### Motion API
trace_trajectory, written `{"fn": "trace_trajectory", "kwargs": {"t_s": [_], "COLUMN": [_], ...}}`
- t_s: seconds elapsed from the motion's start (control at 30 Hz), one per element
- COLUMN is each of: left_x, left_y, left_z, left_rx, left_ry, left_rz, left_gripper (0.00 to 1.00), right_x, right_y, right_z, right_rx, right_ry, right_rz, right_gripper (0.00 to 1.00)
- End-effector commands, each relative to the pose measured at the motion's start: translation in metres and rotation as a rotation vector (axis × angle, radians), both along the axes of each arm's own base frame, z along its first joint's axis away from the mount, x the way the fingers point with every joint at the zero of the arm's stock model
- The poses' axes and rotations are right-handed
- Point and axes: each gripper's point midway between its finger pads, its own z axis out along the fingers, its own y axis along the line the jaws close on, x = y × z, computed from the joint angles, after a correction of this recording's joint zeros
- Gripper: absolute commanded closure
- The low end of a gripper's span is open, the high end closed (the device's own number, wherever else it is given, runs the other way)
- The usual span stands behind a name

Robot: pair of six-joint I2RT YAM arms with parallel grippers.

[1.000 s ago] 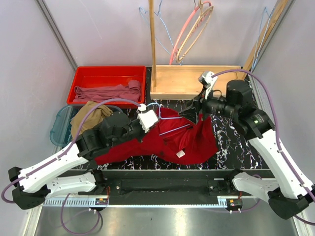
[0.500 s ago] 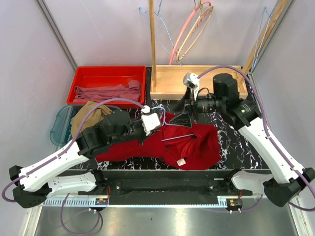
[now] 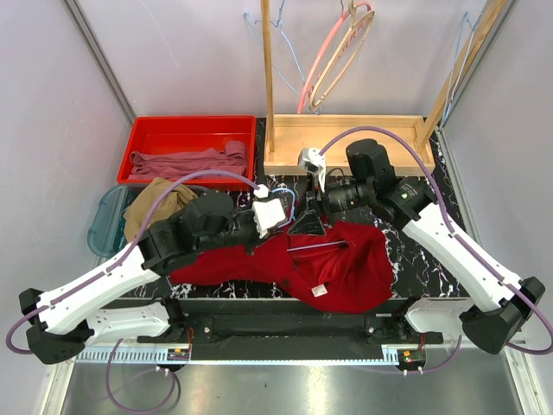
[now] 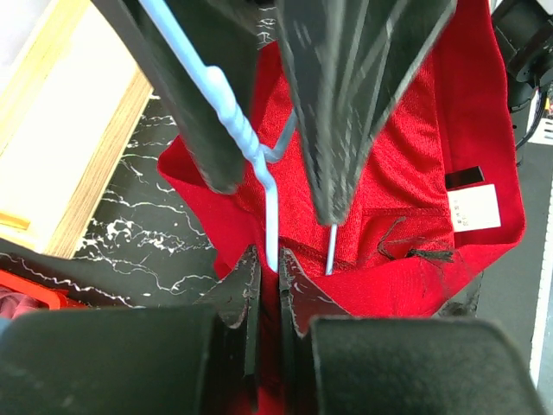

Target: Place the skirt on the hanger

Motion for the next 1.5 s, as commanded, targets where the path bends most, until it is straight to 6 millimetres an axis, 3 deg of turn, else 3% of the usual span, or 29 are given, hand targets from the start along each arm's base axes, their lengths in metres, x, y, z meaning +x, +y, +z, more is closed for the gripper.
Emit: {"fn": "trace_trajectory", "kwargs": {"t_s": [0.0, 0.17, 0.2, 0.23, 0.27, 0.37, 0.57, 0.6, 0.7, 0.87, 1.03, 1.23, 1.47], "left_x": [0.003, 0.007, 0.011, 0.014, 0.017, 0.033, 0.061, 0.065, 0.066, 0.06, 0.059, 0.053, 0.057], "left_y": [-0.011, -0.011, -0.009, -0.008, -0.006, 0.006, 0.049, 0.059, 0.066, 0.053, 0.032, 0.008, -0.004], "left_z": [0.064, 0.061, 0.06, 0.06, 0.058, 0.058, 0.067, 0.067, 0.062, 0.064, 0.098, 0.112, 0.07], "left_rx": [-0.182, -0.178, -0.173, -0.173, -0.173, -0.185, -0.286, -0.298, -0.31, -0.336, -0.39, -0.415, -0.332], "left_ry": [-0.103, -0.095, -0.095, -0.095, -0.089, -0.096, -0.126, -0.134, -0.098, -0.036, -0.034, -0.042, -0.012], "left_rz": [-0.026, -0.001, 0.028, 0.045, 0.071, 0.196, 0.498, 0.556, 0.605, 0.563, 0.486, 0.381, 0.384], "left_gripper": [1.0, 1.0, 1.0, 0.95, 0.61, 0.23, 0.01, 0.01, 0.01, 0.01, 0.01, 0.01, 0.01], "right_x": [-0.003, 0.006, 0.011, 0.016, 0.019, 0.03, 0.043, 0.044, 0.045, 0.054, 0.056, 0.06, 0.064], "right_y": [0.002, 0.002, 0.001, 0.001, -0.001, -0.008, -0.023, -0.025, -0.031, -0.039, -0.043, -0.035, -0.033], "right_z": [-0.016, -0.013, -0.013, -0.01, -0.004, 0.003, 0.016, 0.018, 0.029, 0.057, 0.096, 0.1, 0.096], "right_rx": [-0.044, -0.034, -0.037, -0.026, -0.014, -0.016, -0.023, -0.021, -0.003, 0.039, 0.093, 0.09, 0.091], "right_ry": [0.007, -0.022, -0.04, -0.058, -0.081, -0.138, -0.205, -0.21, -0.226, -0.272, -0.352, -0.344, -0.316], "right_rz": [0.001, -0.063, -0.099, -0.124, -0.153, -0.232, -0.353, -0.367, -0.405, -0.49, -0.508, -0.491, -0.504], "right_gripper": [0.47, 0.77, 0.91, 0.97, 1.0, 1.0, 1.0, 1.0, 1.0, 1.0, 1.0, 1.0, 1.0]}}
